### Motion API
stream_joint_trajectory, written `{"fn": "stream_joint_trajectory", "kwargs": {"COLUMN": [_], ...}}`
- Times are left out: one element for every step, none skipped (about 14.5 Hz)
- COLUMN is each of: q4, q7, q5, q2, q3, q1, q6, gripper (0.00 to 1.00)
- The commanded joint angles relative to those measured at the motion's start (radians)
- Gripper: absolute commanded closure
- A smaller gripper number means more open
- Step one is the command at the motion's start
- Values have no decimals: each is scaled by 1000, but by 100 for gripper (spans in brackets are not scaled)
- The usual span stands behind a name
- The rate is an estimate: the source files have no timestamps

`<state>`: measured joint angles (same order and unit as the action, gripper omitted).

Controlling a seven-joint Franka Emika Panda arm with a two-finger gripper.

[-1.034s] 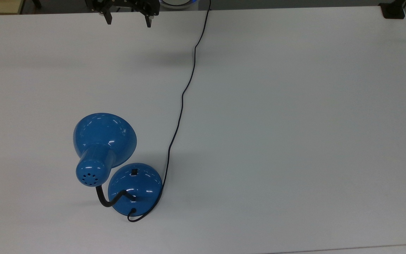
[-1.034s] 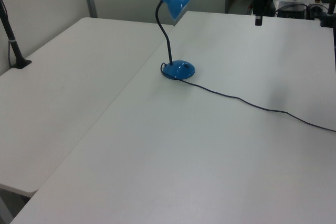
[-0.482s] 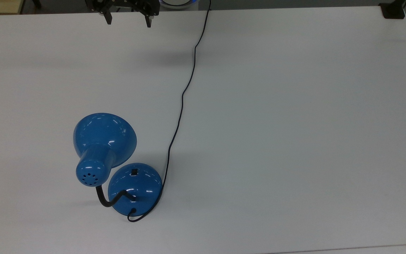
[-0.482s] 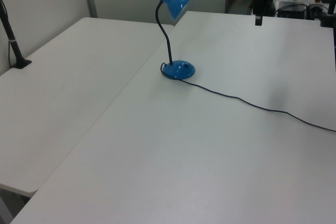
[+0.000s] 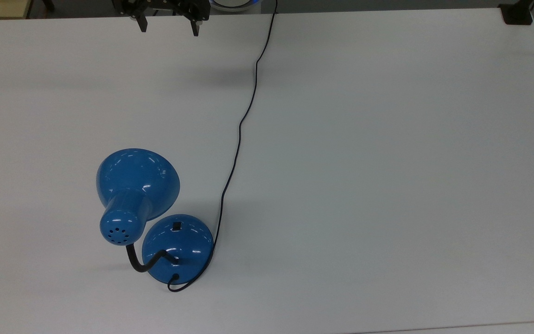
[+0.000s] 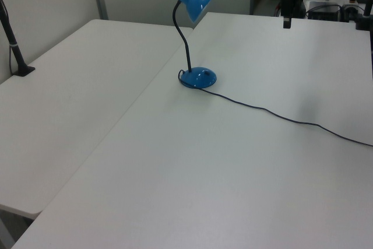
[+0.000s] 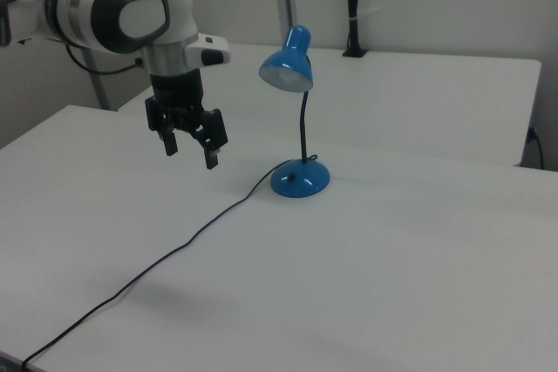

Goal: Turn on the lamp

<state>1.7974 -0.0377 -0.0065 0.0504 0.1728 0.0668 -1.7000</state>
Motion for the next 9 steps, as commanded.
{"fn": "stream_joint_trajectory", "kwargs": {"q4": [-3,-3,-3,-4,-4,-4,-4,-3,-3], "q7": [-68,-100,-109,-111,-110,-107,-106,-108,-108], "q5": [-30,-32,-32,-30,-21,-20,-18,-16,-15], "q2": [-7,-9,-9,-10,-12,-15,-20,-21,-36], "q3": [4,5,10,17,20,21,21,21,22], "q1": [4,2,2,4,4,4,4,4,4], "q6": [11,13,14,13,11,8,-1,-32,-61], "gripper": [0,5,19,49,79,92,97,100,100]}}
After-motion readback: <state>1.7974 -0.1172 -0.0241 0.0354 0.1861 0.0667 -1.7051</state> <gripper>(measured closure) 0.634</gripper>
